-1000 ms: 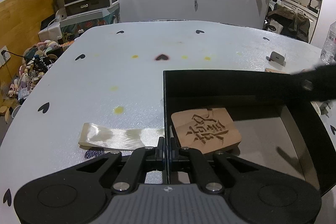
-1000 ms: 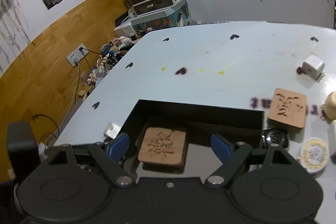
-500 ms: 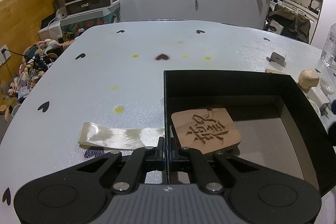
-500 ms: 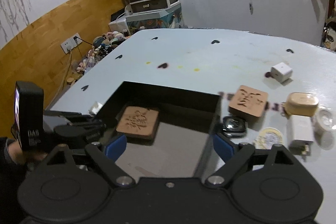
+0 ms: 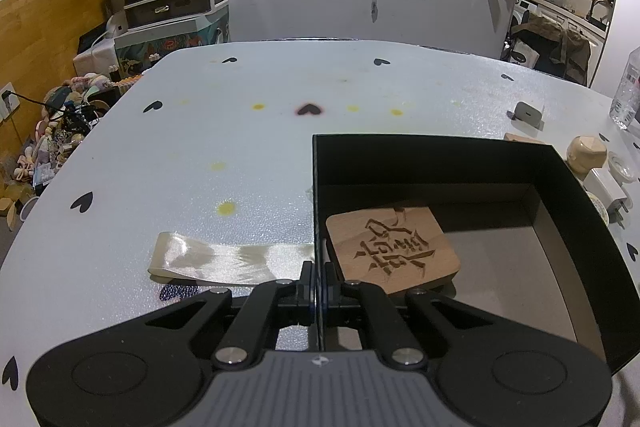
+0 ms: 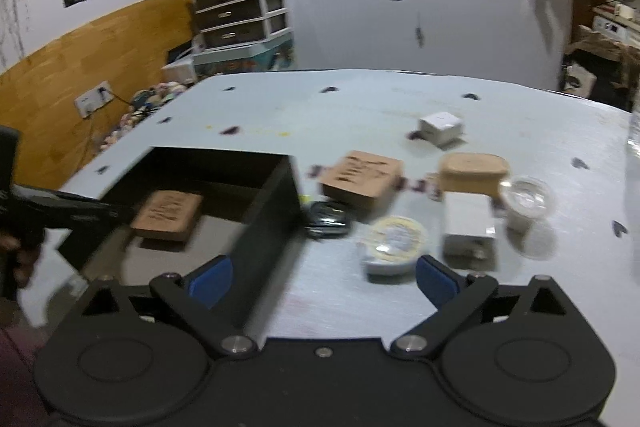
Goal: Organize rigid objects
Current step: 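Move the right gripper to the white tape measure and grasp it, then carry the tape measure with the right gripper and release it inside the box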
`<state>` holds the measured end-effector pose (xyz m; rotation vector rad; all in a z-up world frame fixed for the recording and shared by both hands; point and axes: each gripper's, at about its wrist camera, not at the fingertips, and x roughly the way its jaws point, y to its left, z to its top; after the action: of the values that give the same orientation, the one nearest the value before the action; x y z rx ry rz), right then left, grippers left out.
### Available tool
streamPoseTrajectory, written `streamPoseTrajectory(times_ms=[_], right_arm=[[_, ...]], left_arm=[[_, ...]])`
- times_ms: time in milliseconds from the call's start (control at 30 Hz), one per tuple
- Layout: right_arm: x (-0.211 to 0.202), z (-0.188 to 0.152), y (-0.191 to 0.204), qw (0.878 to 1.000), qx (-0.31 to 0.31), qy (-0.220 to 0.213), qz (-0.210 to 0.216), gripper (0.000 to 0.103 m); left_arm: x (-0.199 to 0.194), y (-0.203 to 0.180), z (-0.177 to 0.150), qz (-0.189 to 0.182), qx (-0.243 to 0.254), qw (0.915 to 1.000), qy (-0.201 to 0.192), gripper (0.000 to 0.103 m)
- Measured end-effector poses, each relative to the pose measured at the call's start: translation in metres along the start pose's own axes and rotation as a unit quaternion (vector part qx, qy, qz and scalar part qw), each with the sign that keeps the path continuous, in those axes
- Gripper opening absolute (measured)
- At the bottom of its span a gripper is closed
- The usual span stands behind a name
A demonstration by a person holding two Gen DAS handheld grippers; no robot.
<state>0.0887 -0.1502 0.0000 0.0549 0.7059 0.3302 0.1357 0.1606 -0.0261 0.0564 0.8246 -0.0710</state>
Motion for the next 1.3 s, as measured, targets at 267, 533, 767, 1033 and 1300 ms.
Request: streamPoseTrajectory(times_ms=[267, 533, 767, 1033, 1300], right_arm=[[0.022, -0.006, -0.037, 0.999, 0.034, -0.015, -0.029, 0.091], [0.056, -0.004, -0.038, 0.999, 0.036, 0.004, -0.018, 0.072], [0.074, -0.001, -0.033, 0.999, 0.028, 0.007, -0.022, 0.070], [0.077, 0.000, -0.031, 0.999, 0.000, 0.004, -0.047, 0.054], [0.060, 0.005, -0.035, 1.000, 0.002, 0.022, -0.020, 0.053]], left_arm=[[-0.001, -0.001, 0.000, 0.000, -0.004, 1.0000, -0.003, 0.003], [-0.002, -0.003, 0.000, 0.006, -0.006, 0.9999, -0.007, 0.002], [-0.003, -0.004, -0.001, 0.011, -0.013, 0.9998, -0.010, 0.002], [-0.004, -0.002, -0.001, 0.012, -0.017, 0.9997, -0.013, 0.002], [-0.005, -0.004, -0.001, 0.014, -0.020, 0.9997, -0.008, 0.002]])
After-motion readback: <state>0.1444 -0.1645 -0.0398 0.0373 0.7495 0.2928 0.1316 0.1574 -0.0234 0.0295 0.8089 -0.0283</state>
